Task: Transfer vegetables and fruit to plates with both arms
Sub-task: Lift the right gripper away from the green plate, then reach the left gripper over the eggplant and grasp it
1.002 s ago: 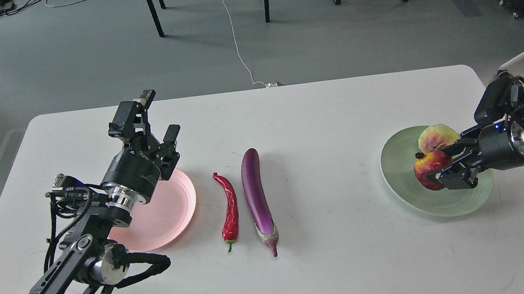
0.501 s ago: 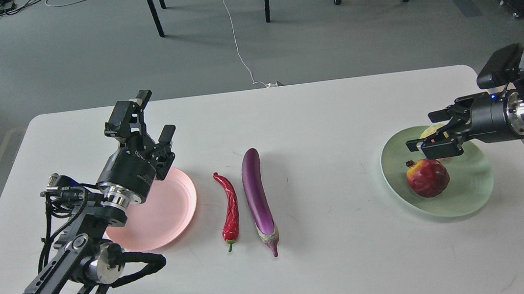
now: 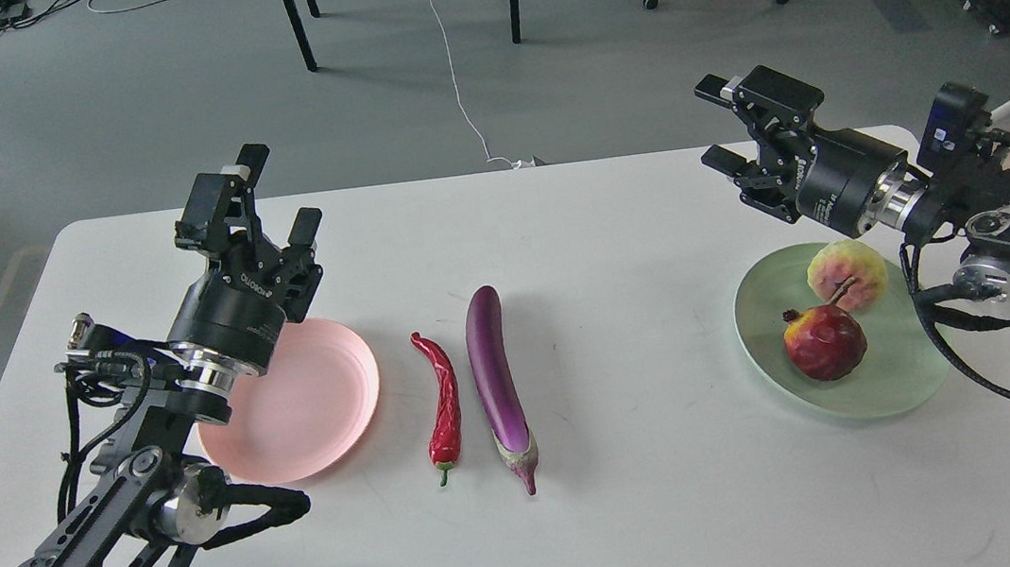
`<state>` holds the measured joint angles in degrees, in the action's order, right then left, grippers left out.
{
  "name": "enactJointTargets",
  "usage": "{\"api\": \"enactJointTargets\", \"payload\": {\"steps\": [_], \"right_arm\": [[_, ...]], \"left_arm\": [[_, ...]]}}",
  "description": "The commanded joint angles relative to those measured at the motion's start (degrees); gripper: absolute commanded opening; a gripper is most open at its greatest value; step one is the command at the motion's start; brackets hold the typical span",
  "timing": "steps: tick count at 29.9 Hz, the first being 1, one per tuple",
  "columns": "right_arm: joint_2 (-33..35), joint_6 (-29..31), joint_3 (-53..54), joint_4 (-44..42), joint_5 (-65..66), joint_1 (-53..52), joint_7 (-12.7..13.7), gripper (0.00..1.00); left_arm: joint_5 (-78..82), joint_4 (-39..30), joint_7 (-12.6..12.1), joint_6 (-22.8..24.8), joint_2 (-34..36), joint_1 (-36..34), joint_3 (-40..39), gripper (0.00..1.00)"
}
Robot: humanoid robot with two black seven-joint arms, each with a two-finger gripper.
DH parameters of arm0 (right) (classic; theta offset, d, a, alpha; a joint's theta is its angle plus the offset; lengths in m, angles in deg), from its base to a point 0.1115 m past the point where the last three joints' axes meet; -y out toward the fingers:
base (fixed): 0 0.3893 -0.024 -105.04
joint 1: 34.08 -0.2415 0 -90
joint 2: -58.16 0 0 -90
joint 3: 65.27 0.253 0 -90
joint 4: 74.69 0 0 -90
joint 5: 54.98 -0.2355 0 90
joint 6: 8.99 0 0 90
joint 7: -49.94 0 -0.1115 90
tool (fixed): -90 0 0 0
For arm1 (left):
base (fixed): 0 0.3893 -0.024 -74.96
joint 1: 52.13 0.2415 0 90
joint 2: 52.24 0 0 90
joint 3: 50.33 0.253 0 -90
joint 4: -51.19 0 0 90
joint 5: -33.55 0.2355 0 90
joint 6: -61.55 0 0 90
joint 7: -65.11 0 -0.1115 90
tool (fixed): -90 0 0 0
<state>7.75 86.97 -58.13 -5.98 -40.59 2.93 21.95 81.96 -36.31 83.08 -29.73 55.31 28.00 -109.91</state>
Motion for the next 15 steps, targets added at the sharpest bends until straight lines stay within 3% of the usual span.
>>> {"api": "enactJointTargets", "payload": {"steps": [1,8,11,15], "right_arm": [[-2.3,2.6,8.3,-3.2,-8.3,6.7,0.0,0.96],[-5.4,21.8,18.6,-13.3,-16.1,16.2,0.0,0.96],[-4.4,22.0,20.5,-13.3,-16.4,18.9,0.0,0.96],[-1.2,22.0,21.0,-13.2,-16.4,19.3,0.0,0.96]], "left_arm": [[3.3,-1.9,-0.1,4.0,3.2,-1.7,2.7,0.99],[23.5,-2.4,-1.4,6.7,7.8,-10.0,14.8,0.99],[29.0,-0.1,-2.9,8.5,8.2,-16.8,19.3,0.99],[35.3,6.3,-7.4,14.7,8.2,-28.6,26.5,0.99]]}}
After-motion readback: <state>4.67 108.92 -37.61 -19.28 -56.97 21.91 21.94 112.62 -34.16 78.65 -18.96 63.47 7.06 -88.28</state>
